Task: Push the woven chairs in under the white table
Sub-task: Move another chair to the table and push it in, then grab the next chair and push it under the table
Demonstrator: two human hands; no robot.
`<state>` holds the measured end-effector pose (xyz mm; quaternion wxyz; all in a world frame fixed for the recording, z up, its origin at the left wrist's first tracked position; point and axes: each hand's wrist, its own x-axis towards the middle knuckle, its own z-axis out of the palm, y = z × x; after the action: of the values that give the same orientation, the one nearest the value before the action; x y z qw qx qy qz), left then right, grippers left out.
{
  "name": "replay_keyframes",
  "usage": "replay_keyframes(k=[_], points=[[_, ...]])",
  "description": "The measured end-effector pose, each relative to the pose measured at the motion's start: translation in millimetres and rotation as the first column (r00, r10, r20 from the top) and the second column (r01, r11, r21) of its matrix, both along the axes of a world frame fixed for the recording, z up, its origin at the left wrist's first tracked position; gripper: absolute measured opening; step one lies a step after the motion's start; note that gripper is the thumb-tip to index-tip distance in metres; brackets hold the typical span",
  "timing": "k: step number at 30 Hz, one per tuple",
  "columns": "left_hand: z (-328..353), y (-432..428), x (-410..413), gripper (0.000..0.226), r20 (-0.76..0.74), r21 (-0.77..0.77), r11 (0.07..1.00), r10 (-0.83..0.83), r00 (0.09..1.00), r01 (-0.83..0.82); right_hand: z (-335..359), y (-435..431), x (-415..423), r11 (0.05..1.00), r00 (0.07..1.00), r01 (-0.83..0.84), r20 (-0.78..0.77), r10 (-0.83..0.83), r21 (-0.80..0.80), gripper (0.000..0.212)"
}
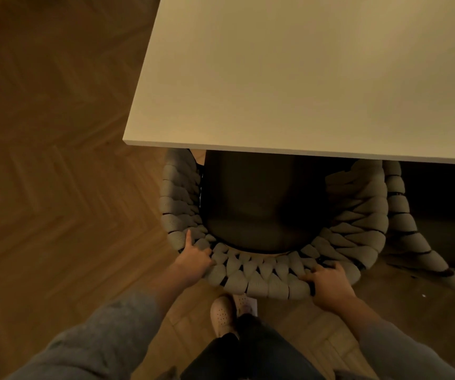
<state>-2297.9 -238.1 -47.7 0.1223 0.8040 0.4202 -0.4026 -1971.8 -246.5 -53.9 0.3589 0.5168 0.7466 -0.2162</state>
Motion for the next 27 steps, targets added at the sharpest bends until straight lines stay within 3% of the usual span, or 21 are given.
replay_keyframes(k=[8,12,14,16,18,20,23,25,27], points=[[1.4,3.9,4.5,0.046,0.014,-0.049,0.997,0.063,0.998,-0.062,7.1,10.2,-1.1,0.996,0.999,-0.018,0.037,0.022,-0.090,0.054],[13.5,19.5,1.7,0.050,0.040,-0.212,0.973,0.100,0.994,-0.089,19.4,34.4,-29.6,0.921,0.971,0.017,0.225,0.076,-0.388,0.078],[20.9,30.9,-5.2,0.053,0.055,-0.329,0.932,0.177,0.983,-0.149,26.2,54.6,-61.7,0.882,0.957,0.040,0.273,0.102,-0.470,0.079],[36.5,44.2,-18.8,0.056,0.114,-0.414,0.872,0.335,0.935,-0.261,32.3,75.9,-104.1,0.899,0.977,0.044,0.208,0.053,-0.436,0.068],[53.2,59.6,-38.6,0.057,0.213,-0.436,0.826,0.481,0.850,-0.358,44.6,96.6,-153.4,0.932,0.990,-0.035,0.113,0.081,-0.362,0.071],[66.8,77.9,-71.4,0.048,0.351,-0.403,0.790,0.599,0.720,-0.461,64.2,116.9,-206.6,0.966,0.998,-0.056,-0.040,0.048,-0.252,0.074],[70.2,107.8,-141.9,0.037,0.492,-0.367,0.736,0.672,0.553,-0.569,86.8,141.6,-284.0,0.991,0.959,-0.073,-0.281,0.040,-0.108,0.059],[67.6,124.3,-191.4,0.036,0.455,-0.353,0.719,0.691,0.562,-0.599,90.3,153.0,-332.5,0.994,0.948,-0.077,-0.313,0.050,-0.072,0.056],[64.3,136.2,-245.9,0.039,0.355,-0.322,0.721,0.692,0.628,-0.613,86.4,161.9,-385.9,0.995,0.953,-0.024,-0.301,-0.006,-0.095,0.059]])
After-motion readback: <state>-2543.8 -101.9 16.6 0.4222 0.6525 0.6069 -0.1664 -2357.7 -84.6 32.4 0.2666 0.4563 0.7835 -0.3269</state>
